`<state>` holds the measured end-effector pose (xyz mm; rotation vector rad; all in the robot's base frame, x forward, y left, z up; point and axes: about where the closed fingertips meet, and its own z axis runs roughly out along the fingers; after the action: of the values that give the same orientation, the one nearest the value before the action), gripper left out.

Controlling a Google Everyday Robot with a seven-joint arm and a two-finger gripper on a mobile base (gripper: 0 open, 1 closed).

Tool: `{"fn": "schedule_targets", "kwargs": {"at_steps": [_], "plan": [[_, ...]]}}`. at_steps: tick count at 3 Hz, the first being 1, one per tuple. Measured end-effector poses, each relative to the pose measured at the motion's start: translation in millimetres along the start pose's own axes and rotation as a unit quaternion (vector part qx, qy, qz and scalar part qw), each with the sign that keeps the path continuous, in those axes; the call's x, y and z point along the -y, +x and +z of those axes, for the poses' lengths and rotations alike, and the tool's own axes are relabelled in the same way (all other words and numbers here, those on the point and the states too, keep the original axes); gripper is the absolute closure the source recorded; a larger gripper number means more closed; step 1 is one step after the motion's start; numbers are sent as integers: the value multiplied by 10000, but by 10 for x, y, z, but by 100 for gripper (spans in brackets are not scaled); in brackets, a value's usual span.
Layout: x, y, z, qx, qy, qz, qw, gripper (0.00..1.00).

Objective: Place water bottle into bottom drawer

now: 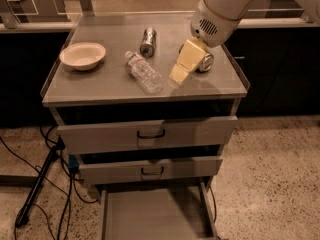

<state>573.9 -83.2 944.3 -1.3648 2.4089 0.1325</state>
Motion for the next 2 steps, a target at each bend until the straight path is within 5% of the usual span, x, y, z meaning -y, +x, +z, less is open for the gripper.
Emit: {"fn": "schedule_targets", "kwargs": {"at_steps": [2], "plan": [[-6, -248, 76, 308, -198, -43, 9993, 0]]}}
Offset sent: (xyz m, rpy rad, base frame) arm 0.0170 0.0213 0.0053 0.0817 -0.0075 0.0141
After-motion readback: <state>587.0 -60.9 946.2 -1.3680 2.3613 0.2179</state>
